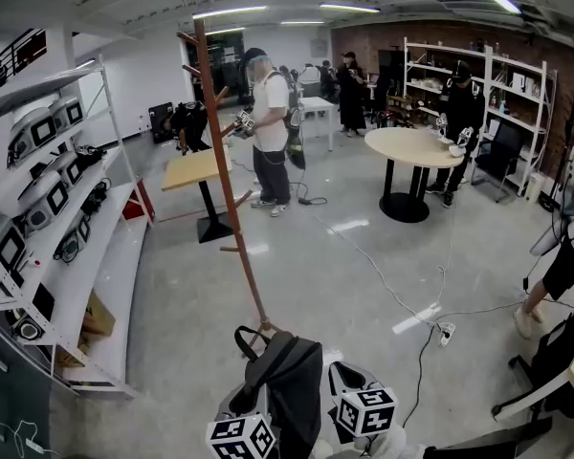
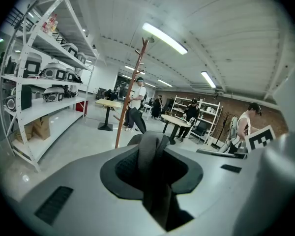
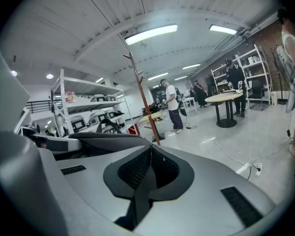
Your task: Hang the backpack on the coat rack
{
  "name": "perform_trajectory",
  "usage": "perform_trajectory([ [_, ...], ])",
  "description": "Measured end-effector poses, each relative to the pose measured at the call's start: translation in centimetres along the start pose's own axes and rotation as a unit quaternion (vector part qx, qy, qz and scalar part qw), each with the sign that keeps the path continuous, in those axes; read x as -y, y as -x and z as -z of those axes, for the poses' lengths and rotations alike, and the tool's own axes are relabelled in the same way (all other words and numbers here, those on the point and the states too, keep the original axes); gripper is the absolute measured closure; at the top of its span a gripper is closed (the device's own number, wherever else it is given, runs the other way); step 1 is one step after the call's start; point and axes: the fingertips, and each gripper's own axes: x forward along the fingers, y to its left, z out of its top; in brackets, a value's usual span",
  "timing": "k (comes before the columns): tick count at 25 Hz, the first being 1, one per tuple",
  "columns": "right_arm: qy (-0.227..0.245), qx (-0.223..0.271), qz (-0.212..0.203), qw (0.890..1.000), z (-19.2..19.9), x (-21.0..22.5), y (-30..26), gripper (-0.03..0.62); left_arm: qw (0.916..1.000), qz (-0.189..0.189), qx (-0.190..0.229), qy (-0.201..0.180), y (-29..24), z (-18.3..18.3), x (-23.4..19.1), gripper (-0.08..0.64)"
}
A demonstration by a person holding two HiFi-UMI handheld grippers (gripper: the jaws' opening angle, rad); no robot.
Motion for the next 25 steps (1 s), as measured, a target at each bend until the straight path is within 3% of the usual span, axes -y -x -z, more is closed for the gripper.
perform_trajectory([
  [16,-0.020,-0.008,0.000,1.000,-2.5,4.4,-6.8,0.578,0.9999,0.004,-0.011,-0.003,-8.0,-2.3,0.6,0.477],
  [25,-0.022,-0.005,-0.004,1.000,-3.7,5.4,-9.4,0.578,0.9995,-0.001,0.031,-0.002,-10.1,-5.8,-0.1,0.477],
])
